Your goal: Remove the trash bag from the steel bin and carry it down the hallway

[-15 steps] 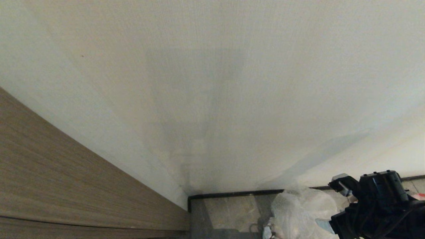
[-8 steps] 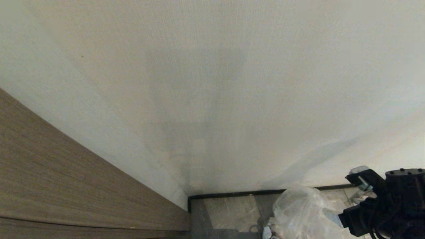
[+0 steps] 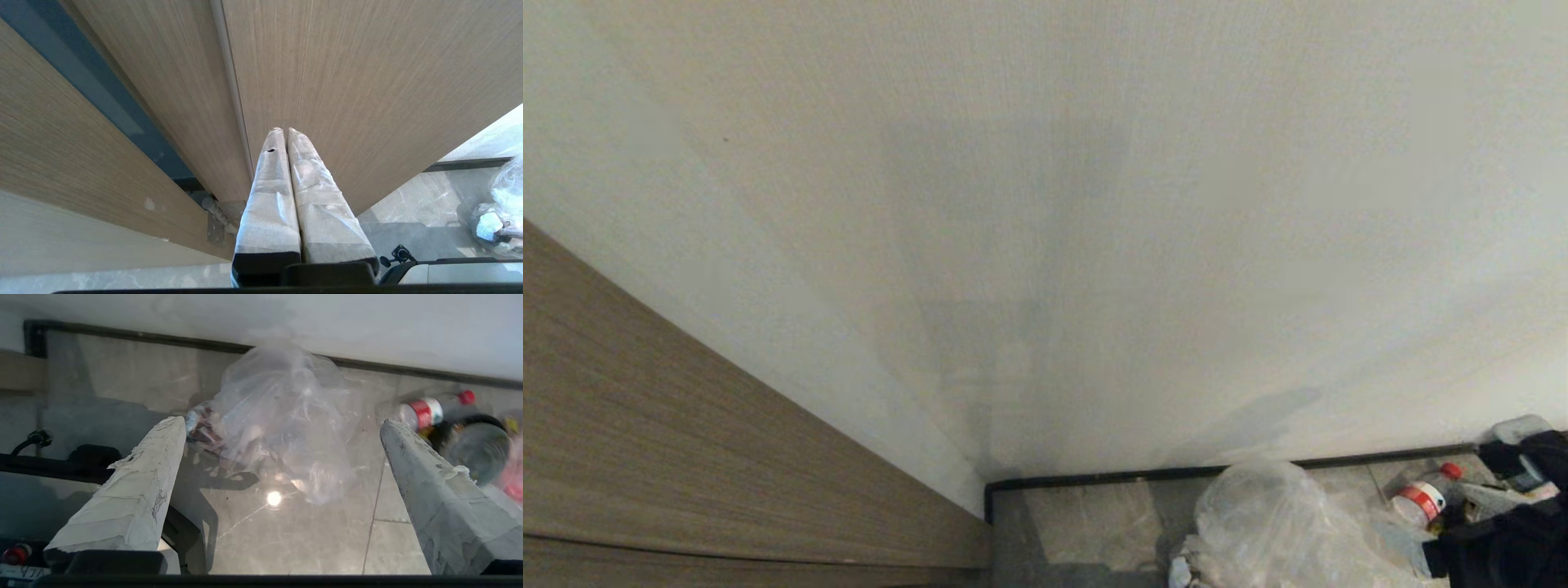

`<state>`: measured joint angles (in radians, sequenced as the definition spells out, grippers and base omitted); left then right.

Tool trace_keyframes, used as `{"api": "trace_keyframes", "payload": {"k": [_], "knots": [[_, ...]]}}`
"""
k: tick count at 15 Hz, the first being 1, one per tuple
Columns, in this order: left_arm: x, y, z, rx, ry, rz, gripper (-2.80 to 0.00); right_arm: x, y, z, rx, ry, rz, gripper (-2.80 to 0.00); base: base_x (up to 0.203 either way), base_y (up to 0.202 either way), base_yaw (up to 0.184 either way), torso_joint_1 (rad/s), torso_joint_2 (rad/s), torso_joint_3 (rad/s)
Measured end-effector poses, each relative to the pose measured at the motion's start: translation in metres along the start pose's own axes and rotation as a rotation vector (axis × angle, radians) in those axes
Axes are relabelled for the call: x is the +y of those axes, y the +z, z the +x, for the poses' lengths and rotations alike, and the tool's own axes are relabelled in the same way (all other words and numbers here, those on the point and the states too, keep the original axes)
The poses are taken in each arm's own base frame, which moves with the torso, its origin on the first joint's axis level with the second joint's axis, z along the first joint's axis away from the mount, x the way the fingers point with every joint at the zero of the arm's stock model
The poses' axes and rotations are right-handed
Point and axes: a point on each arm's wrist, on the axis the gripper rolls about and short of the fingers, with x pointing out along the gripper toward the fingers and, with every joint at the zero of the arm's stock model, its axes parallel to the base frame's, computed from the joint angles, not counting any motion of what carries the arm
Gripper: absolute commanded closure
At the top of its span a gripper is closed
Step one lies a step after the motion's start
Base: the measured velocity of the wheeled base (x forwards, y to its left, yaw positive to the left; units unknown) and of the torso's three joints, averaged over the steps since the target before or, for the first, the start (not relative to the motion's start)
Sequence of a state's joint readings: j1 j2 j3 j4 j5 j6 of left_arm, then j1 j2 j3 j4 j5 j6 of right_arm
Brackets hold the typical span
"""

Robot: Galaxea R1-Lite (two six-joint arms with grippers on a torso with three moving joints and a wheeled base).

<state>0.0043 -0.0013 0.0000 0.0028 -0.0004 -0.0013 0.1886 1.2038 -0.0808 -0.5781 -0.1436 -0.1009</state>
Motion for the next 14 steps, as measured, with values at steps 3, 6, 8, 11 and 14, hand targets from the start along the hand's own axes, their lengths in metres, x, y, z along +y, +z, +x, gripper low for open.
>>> {"api": "trace_keyframes", "payload": {"k": [3,6,8,11,14], "knots": [[0.0,0.0,0.0,0.0,0.0,-0.001,0.0,-0.004,-0.013,-0.017,-0.049,-0.034,0.021,-2.8,0.0,0.0,0.0,0.0,0.0,0.0],[0.0,0.0,0.0,0.0,0.0,0.0,0.0,-0.009,-0.016,-0.035,-0.146,-0.087,0.043,-2.8,0.0,0.0,0.0,0.0,0.0,0.0],[0.0,0.0,0.0,0.0,0.0,0.0,0.0,-0.011,-0.018,-0.048,-0.218,-0.105,0.057,-2.8,0.0,0.0,0.0,0.0,0.0,0.0],[0.0,0.0,0.0,0.0,0.0,0.0,0.0,-0.011,-0.03,-0.068,-0.297,-0.12,0.09,-2.8,0.0,0.0,0.0,0.0,0.0,0.0],[0.0,0.0,0.0,0.0,0.0,0.0,0.0,-0.011,-0.047,-0.08,-0.292,-0.139,0.156,-2.8,0.0,0.0,0.0,0.0,0.0,0.0]]}}
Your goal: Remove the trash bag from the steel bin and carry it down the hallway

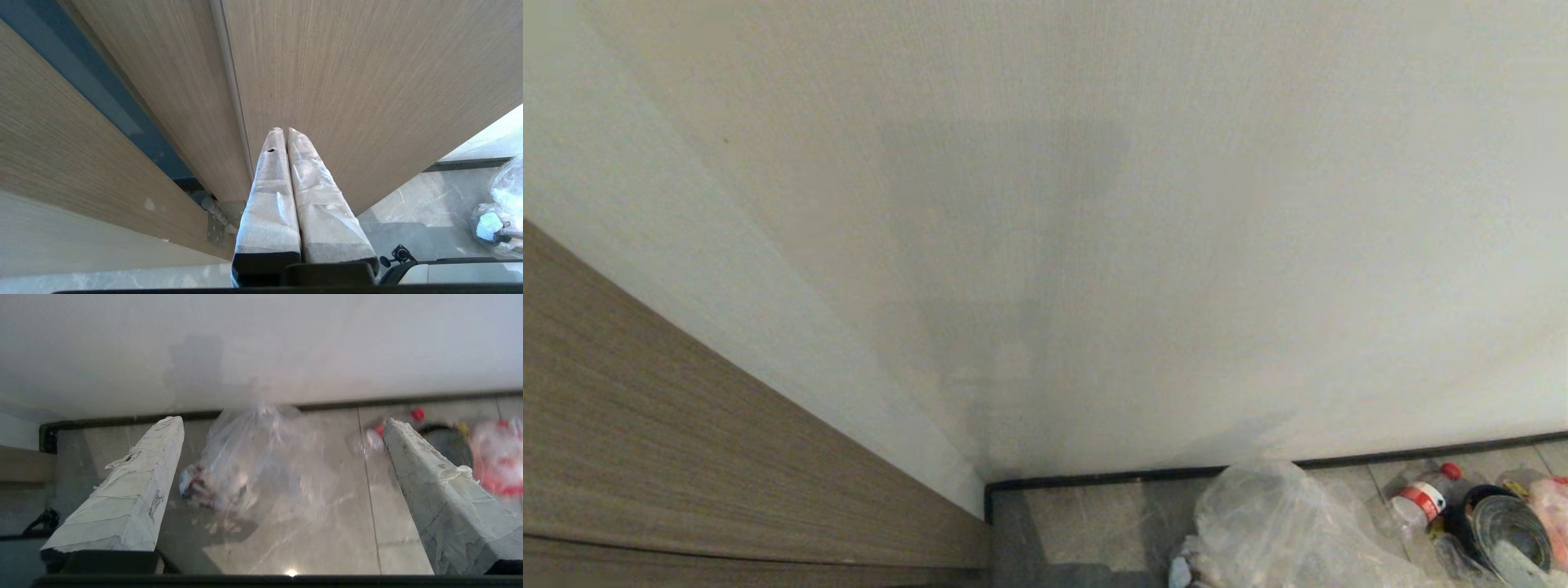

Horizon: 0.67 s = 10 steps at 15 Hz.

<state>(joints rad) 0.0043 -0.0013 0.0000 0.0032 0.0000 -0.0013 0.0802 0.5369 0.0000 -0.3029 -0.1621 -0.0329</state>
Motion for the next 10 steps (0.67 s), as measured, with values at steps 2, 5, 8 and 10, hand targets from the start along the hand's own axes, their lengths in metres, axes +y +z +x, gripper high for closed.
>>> {"api": "trace_keyframes", "payload": {"k": [2,5,8,10], "knots": [[0.0,0.0,0.0,0.0,0.0,0.0,0.0,-0.001,-0.009,-0.008,0.007,-0.009,0.012,-2.8,0.0,0.0,0.0,0.0,0.0,0.0],[0.0,0.0,0.0,0.0,0.0,0.0,0.0,-0.001,-0.017,-0.019,-0.036,0.021,0.019,-2.8,0.0,0.0,0.0,0.0,0.0,0.0],[0.0,0.0,0.0,0.0,0.0,0.0,0.0,-0.001,-0.022,-0.028,-0.107,0.042,0.059,0.0,0.0,0.0,0.0,0.0,0.0,0.0],[0.0,0.0,0.0,0.0,0.0,0.0,0.0,-0.001,-0.024,-0.032,-0.145,0.045,0.067,0.0,0.0,0.0,0.0,0.0,0.0,0.0]]}}
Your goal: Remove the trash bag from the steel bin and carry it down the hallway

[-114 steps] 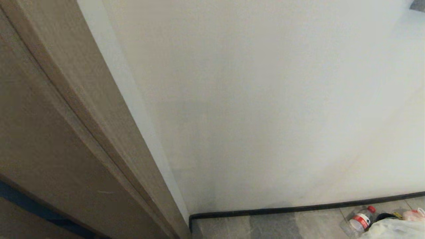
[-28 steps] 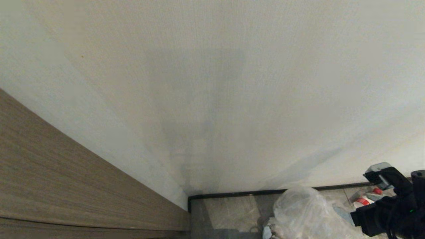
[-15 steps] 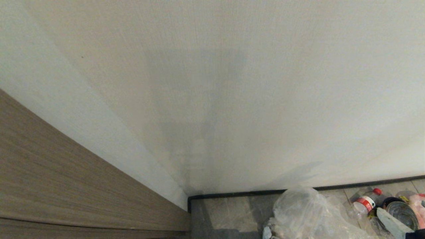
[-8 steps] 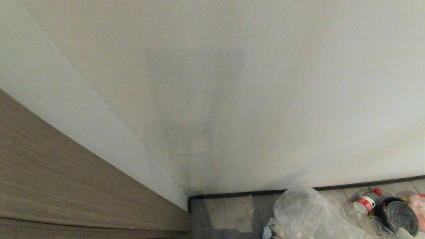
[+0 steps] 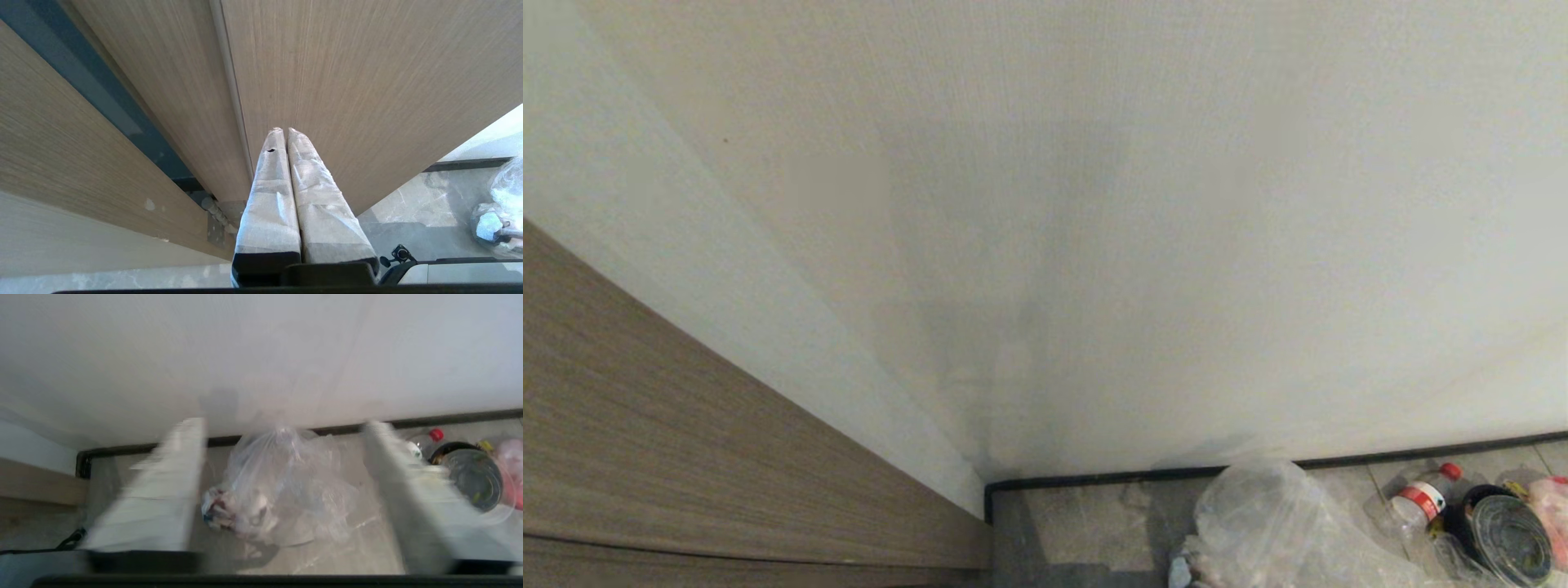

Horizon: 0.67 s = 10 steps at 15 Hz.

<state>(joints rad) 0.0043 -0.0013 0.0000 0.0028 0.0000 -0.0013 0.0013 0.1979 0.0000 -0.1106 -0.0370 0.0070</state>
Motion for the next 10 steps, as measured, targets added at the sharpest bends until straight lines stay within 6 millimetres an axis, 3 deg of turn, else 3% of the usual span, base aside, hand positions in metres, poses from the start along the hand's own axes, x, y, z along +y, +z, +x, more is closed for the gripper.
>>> {"api": "trace_keyframes", "payload": {"k": [10], "knots": [[0.0,0.0,0.0,0.0,0.0,0.0,0.0,0.0006,-0.0115,-0.0062,0.027,0.034,-0.02,0.0,0.0,0.0,0.0,0.0,0.0,0.0]]}}
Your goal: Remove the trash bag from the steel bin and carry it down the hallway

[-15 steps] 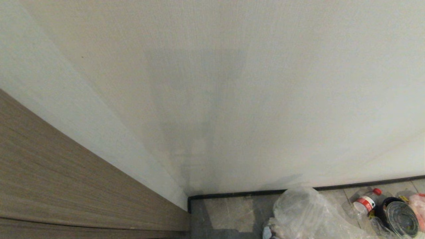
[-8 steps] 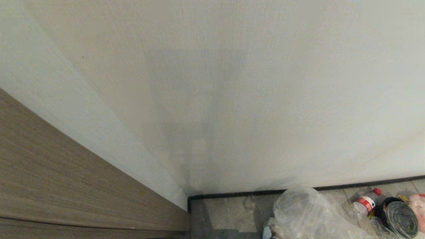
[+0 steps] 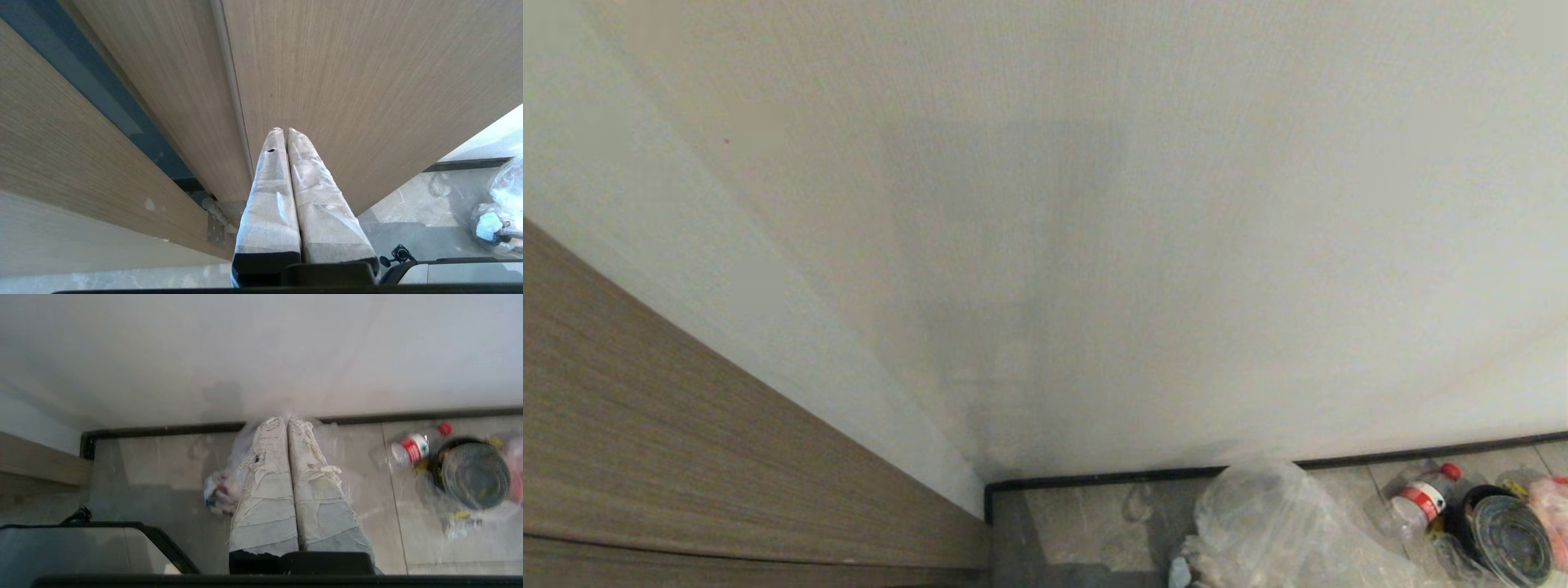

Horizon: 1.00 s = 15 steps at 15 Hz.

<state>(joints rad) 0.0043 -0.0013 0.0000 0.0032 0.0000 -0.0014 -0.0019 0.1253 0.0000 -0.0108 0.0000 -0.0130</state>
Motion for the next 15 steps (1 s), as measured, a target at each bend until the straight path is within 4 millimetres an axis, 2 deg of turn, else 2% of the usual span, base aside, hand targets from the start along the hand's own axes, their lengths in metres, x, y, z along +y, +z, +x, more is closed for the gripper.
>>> {"api": "trace_keyframes", "payload": {"k": [6,15], "knots": [[0.0,0.0,0.0,0.0,0.0,0.0,0.0,0.0001,-0.0036,-0.0079,-0.098,0.001,-0.005,0.0,0.0,0.0,0.0,0.0,0.0,0.0],[0.0,0.0,0.0,0.0,0.0,0.0,0.0,-0.0001,-0.0043,-0.0094,-0.118,-0.004,0.046,0.0,0.0,0.0,0.0,0.0,0.0,0.0]]}}
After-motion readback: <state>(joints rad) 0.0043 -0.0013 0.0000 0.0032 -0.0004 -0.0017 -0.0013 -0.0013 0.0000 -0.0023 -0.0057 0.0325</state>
